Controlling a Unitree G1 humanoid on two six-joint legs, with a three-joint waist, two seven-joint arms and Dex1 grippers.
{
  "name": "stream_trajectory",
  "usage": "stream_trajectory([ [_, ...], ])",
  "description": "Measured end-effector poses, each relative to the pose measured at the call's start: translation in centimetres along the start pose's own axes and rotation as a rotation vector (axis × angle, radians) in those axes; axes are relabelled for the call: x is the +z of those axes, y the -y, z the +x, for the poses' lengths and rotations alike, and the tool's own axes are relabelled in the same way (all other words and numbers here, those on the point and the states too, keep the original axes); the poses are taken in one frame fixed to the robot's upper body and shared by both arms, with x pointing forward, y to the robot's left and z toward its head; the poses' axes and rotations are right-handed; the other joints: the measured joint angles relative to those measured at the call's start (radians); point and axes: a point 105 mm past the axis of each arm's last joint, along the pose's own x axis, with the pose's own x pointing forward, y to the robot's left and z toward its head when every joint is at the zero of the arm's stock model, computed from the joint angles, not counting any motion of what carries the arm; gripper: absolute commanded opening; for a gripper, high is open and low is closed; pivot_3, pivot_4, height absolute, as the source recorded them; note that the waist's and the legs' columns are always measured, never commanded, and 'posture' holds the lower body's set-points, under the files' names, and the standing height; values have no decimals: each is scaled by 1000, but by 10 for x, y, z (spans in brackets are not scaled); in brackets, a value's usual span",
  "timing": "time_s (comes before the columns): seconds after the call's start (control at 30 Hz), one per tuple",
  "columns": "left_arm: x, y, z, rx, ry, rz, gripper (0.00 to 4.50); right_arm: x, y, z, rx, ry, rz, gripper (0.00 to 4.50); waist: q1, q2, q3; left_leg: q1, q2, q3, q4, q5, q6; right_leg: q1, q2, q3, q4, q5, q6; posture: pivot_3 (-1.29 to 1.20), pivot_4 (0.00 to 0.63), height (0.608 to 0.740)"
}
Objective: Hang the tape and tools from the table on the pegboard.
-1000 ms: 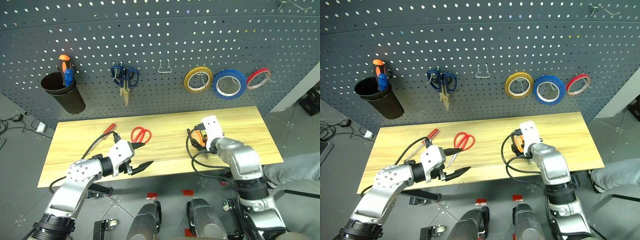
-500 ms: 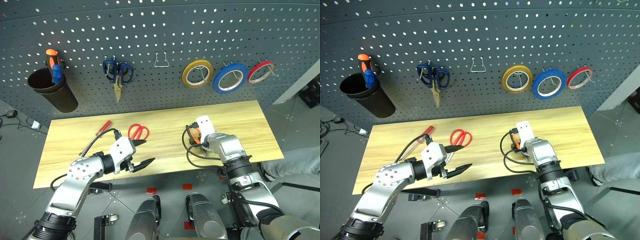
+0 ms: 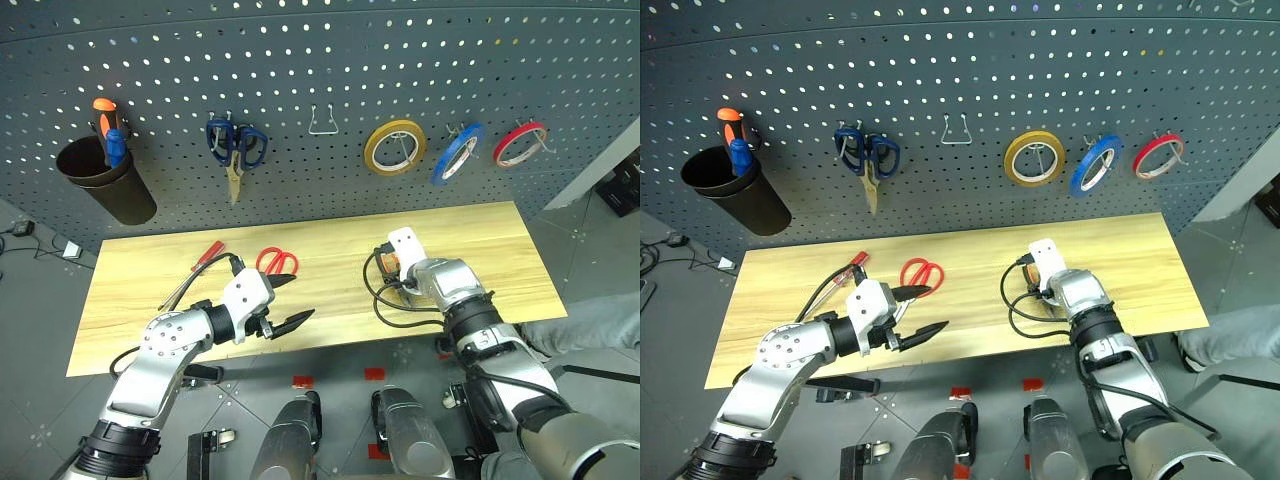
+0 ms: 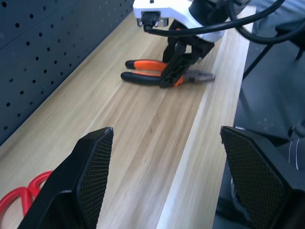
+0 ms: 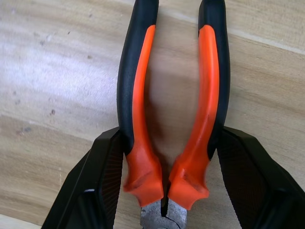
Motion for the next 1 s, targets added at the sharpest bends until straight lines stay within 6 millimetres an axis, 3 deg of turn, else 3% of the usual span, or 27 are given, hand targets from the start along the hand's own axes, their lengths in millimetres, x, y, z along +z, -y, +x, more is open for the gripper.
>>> stream_trajectory([
  [0.13, 0, -7, -6, 57, 20, -32, 3783, 4, 0, -4, 31, 87, -19, 2642, -1, 0, 0, -3, 0, 0, 0, 0, 0, -3, 0, 0, 0, 0, 0, -189, 285, 740],
  [0.23, -4, -14, -17, 130, 16, -76, 3783, 14, -12, -27, 66, 241, -108, 2642, -5, 0, 0, -14, 0, 2, 0, 3, -4, -16, 0, 1, 2, 0, 0, -190, 275, 740],
  [0.4, -1, -20, -37, 240, 36, -138, 3783, 37, -71, -86, 168, 516, -150, 2642, -22, 0, -1, -19, 2, 2, 0, 3, -5, -20, 1, 1, 2, 0, 0, -170, 263, 740],
  [0.53, 8, -27, -50, 320, 64, -174, 3783, 82, -109, -135, 213, 811, -186, 2642, -21, -1, -1, -18, 1, 1, 2, 4, -6, -21, 1, 1, 6, 2, 2, -150, 260, 740],
  [0.73, 20, -41, -66, 421, 108, -234, 3783, 167, -131, -198, 157, 1234, -282, 2642, -2, -3, -2, -16, 1, -1, 2, 8, -11, -22, 3, 1, 10, 6, -1, -108, 255, 740],
  [0.87, 29, -52, -68, 452, 119, -234, 3783, 212, -131, -203, 73, 1368, -322, 2642, 8, -4, -3, -15, 1, -1, 3, 9, -13, -22, 3, 1, 12, 6, -2, -102, 254, 740],
  [1.0, 41, -60, -67, 463, 136, -200, 3783, 235, -122, -195, 1, 1417, -324, 2642, 17, -5, -4, -16, 1, -1, 2, 9, -13, -22, 3, 1, 11, 6, -2, -87, 251, 740],
])
